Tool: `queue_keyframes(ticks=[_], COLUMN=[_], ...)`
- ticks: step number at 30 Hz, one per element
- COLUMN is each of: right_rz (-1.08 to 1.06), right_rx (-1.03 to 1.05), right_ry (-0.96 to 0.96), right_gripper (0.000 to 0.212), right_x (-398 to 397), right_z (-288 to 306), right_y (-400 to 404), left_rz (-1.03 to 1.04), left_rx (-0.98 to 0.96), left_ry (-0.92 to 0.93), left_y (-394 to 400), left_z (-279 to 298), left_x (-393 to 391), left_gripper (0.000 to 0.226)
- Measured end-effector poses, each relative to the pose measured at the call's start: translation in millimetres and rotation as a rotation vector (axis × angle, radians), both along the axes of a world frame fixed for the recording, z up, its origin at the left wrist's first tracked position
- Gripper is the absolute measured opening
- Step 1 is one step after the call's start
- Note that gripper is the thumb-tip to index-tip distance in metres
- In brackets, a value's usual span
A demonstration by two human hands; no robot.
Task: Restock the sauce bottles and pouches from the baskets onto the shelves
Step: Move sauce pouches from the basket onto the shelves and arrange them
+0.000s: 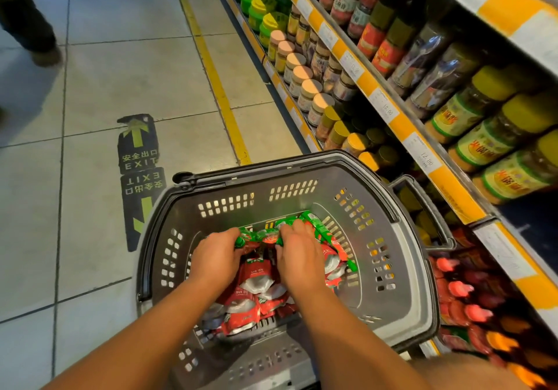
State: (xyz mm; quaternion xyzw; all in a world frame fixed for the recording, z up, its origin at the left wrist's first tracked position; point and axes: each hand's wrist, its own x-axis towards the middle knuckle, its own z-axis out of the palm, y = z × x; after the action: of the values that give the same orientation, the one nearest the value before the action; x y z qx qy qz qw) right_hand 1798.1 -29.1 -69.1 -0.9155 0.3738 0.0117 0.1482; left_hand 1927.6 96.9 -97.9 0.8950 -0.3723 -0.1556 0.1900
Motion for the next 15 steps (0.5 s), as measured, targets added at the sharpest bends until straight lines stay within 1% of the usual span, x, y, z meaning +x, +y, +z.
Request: queue_keyframes(ticks=[3, 5, 7, 9, 11, 14, 15], right_rz=[-0.037, -0.098, -0.194, -0.276, -0.346, -0.434, -0.454], right_rx=[0.003, 0.114, 0.243, 0.313, 0.345, 0.368, 0.368], right_ry=[-0.08, -0.162, -0.226, -0.276, -0.327, -0.425, -0.451], right_gripper=[0.017, 0.009, 0.015, 0.018, 0.009, 0.012, 0.009], right_x=[-4, -8, -12, -18, -26, -38, -42], right_z=[5, 9, 12, 17, 24, 36, 40], right_y=[-3, -4, -5, -8, -11, -20, -22], left_rz=[0.041, 0.054, 0.086, 0.136, 0.181, 0.215, 0.222], left_rx=[-0.071, -0.13, -0.203, -0.291, -0.369, -0.419, -0.423], left_ry=[0.048, 0.137, 0.231, 0.291, 0.357, 0.432, 0.453], left_y=[3, 3, 1, -2, -5, -6, -7], left_z=[5, 9, 14, 19, 23, 28, 31], left_x=[7, 11, 12, 13, 13, 13, 14], left_gripper=[0.022, 0.023, 0.017, 0.011, 0.008, 0.012, 0.02])
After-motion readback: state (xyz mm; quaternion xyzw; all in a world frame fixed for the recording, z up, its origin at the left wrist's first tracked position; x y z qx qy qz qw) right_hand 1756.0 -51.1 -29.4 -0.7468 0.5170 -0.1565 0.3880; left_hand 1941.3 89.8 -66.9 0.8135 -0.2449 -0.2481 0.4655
